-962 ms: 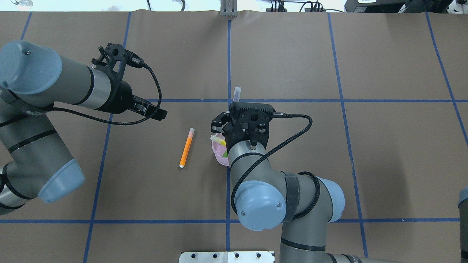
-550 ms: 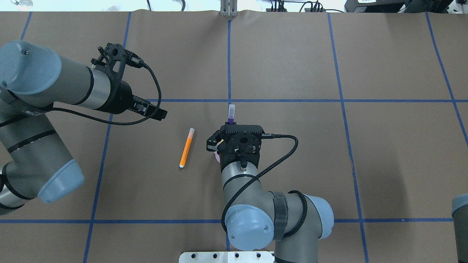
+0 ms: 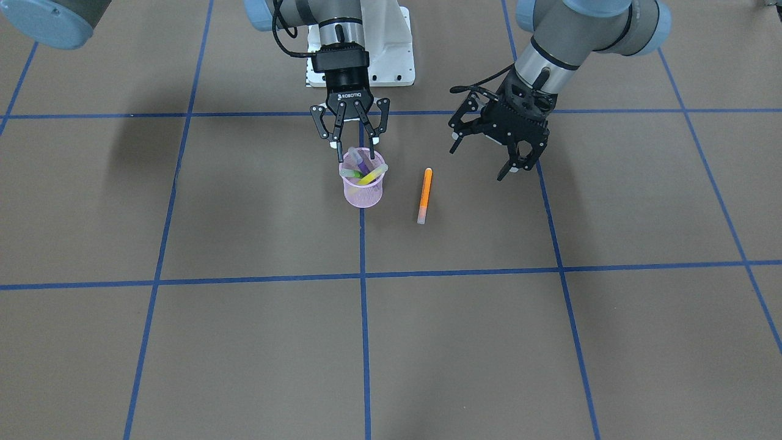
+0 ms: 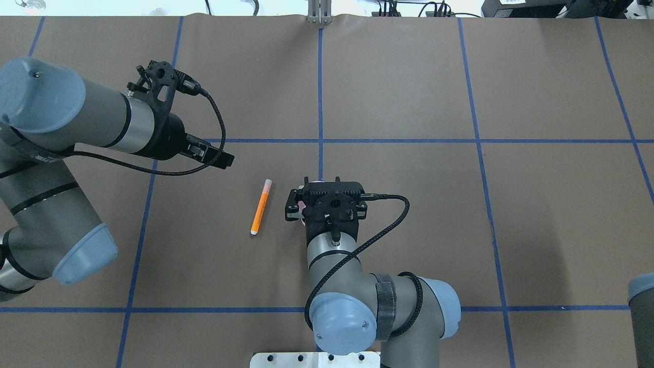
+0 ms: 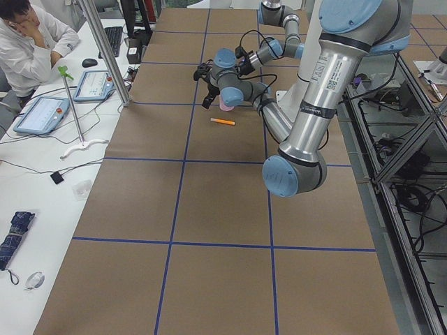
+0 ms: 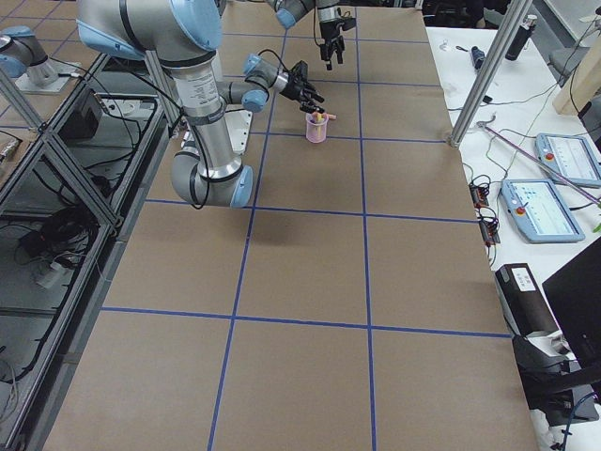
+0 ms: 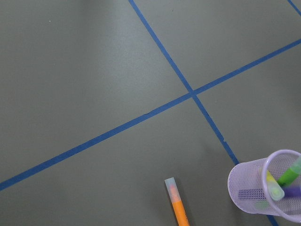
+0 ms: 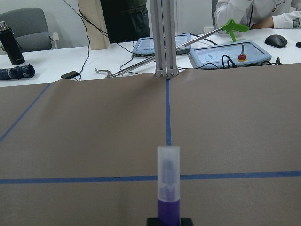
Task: Collect pens into pen holder
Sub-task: 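Carry the purple marker over the cup and release it with the right gripper, then withdraw the right gripper while the left gripper lowers onto the orange marker and grasps it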
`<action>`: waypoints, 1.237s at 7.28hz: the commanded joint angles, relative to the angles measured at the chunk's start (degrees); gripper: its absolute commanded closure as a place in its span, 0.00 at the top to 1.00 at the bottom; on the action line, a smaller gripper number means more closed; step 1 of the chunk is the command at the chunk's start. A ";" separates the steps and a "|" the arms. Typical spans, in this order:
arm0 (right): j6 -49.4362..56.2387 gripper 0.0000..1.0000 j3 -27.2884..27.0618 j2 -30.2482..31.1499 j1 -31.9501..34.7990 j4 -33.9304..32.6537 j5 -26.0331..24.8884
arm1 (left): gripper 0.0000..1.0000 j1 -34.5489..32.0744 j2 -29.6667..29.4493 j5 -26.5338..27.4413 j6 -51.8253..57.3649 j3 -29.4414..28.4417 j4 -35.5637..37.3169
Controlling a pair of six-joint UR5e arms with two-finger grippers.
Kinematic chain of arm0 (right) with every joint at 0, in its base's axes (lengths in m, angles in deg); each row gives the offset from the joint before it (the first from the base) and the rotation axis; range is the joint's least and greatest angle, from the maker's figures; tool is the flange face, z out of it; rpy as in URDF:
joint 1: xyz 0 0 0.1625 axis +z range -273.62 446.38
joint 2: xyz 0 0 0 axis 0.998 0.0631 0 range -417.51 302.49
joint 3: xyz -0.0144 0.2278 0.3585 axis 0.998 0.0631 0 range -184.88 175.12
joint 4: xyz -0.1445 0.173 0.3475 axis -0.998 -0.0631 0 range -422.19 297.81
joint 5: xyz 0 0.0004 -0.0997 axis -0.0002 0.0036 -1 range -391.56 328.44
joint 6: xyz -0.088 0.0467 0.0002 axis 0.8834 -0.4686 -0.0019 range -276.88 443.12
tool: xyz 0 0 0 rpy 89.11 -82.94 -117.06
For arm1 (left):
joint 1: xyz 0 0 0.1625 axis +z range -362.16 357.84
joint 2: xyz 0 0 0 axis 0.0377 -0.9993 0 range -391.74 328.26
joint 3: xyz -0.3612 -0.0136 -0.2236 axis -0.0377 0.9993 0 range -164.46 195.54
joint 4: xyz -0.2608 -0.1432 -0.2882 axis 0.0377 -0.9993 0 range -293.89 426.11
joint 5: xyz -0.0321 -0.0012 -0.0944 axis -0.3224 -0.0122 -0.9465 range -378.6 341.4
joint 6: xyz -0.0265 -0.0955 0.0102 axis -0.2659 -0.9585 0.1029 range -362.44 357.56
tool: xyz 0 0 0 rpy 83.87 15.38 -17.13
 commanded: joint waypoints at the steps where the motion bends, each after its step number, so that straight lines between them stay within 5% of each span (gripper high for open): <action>1: 0.99 1.00 -4.18 -0.07 4.29 -3.13 11.33 | 1.00 0.23 0.09 0.01 -0.10 -0.17 0.00; 6: 11.86 1.00 -7.29 1.59 31.34 -12.56 57.12 | 1.00 6.54 -0.26 3.06 -4.23 -4.83 0.17; 8: 26.42 1.00 -7.03 6.06 41.11 -12.13 69.02 | 0.98 10.07 -4.80 6.95 -4.32 -10.24 0.09; 9: 31.54 1.00 -7.02 8.00 43.59 -12.04 70.98 | 0.89 10.77 -7.70 6.95 -4.23 -13.85 0.17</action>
